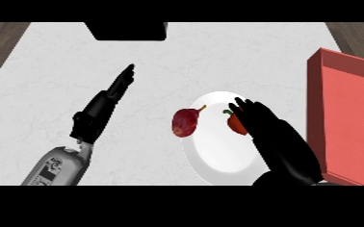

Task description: Pick the bell pepper from the plate and place it in the cardboard box

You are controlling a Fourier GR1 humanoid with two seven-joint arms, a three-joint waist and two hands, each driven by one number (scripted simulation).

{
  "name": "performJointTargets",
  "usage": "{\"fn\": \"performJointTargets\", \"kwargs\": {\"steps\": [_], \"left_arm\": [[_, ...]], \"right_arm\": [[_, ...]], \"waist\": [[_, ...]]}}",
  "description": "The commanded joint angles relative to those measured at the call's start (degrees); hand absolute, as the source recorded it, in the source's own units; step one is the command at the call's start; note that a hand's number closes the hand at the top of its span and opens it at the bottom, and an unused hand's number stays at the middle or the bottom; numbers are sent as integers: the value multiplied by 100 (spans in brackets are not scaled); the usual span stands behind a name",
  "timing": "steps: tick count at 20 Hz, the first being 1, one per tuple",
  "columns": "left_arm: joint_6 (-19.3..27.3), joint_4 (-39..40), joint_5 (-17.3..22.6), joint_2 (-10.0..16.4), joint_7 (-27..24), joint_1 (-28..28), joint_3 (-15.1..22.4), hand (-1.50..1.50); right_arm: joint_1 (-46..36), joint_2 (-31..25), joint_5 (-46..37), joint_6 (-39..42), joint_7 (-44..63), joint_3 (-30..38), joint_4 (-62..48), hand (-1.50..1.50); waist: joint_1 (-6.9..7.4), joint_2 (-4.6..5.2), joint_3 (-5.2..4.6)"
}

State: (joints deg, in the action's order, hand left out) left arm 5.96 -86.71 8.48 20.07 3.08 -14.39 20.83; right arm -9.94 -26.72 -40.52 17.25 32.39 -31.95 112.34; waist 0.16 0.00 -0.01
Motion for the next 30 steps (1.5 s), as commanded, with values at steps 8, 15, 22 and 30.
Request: {"fn": "performJointTargets", "kwargs": {"steps": [8,15,22,30], "left_arm": [[-625,409,-260,-309,-127,-26,-610,0],[-755,-285,-553,-496,192,348,-718,0],[-878,190,-920,-772,-35,212,-904,0],[-925,-477,-1202,-1073,280,509,-969,0]], "right_arm": [[322,315,-599,225,-495,386,-692,-150],[-357,1141,-1169,11,-976,500,-1757,-150],[-64,1425,-1591,-133,-1216,513,-2262,-150],[-74,1757,-1996,196,-1244,606,-2463,-150]], "waist": [[-37,0,1],[4,-2,1],[-17,1,1],[-4,-4,1]]}}
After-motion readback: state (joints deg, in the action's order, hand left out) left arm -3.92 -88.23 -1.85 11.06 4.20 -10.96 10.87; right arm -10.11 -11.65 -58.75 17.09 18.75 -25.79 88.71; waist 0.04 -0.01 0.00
